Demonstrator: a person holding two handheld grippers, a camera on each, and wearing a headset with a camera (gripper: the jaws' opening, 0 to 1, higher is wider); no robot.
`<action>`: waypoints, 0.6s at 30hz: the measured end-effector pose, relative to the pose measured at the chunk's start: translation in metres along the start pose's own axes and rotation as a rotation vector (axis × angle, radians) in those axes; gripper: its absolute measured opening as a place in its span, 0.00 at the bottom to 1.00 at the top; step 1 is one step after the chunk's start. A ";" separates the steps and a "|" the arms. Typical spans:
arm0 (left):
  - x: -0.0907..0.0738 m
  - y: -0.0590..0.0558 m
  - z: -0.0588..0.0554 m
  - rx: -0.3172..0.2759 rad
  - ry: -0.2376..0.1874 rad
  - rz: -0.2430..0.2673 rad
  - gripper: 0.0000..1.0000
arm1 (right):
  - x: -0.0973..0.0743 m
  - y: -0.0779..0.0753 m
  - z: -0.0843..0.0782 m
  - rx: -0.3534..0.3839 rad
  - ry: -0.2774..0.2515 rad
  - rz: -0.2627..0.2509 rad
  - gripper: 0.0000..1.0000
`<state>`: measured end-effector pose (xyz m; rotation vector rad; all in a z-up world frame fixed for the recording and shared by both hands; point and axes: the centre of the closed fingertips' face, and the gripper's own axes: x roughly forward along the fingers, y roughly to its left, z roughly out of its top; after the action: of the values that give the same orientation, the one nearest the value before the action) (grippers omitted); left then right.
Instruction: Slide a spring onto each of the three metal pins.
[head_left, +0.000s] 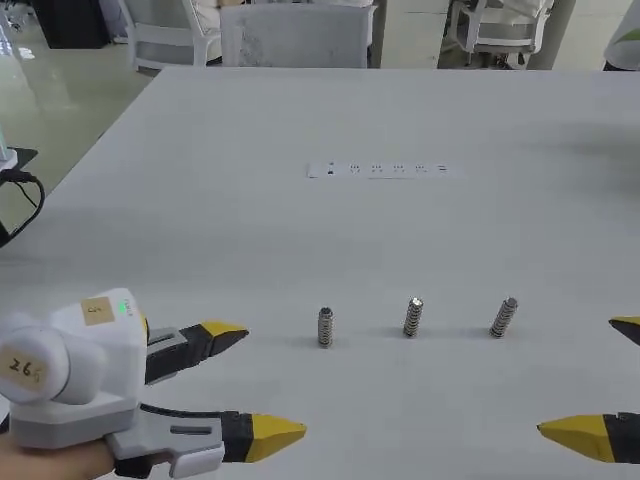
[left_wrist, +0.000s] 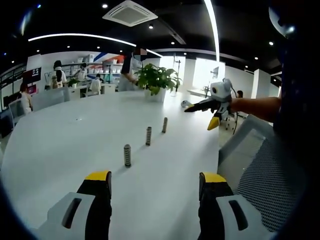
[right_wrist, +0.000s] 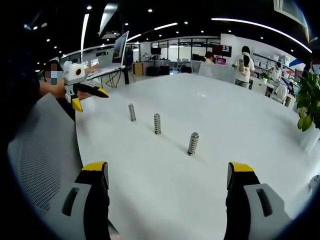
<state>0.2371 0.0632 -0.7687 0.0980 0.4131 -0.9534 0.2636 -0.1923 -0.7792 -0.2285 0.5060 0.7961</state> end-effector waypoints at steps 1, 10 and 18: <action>0.000 0.000 0.000 0.000 0.001 -0.001 0.67 | 0.000 0.000 0.001 -0.004 -0.003 -0.001 0.99; 0.000 0.000 -0.002 -0.001 0.004 -0.004 0.67 | -0.001 0.002 0.002 -0.003 -0.003 -0.002 0.99; 0.000 0.001 -0.002 -0.002 0.004 0.001 0.67 | -0.001 0.004 0.002 -0.003 -0.001 0.002 0.99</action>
<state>0.2371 0.0639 -0.7706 0.0984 0.4182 -0.9521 0.2614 -0.1892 -0.7769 -0.2305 0.5044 0.7992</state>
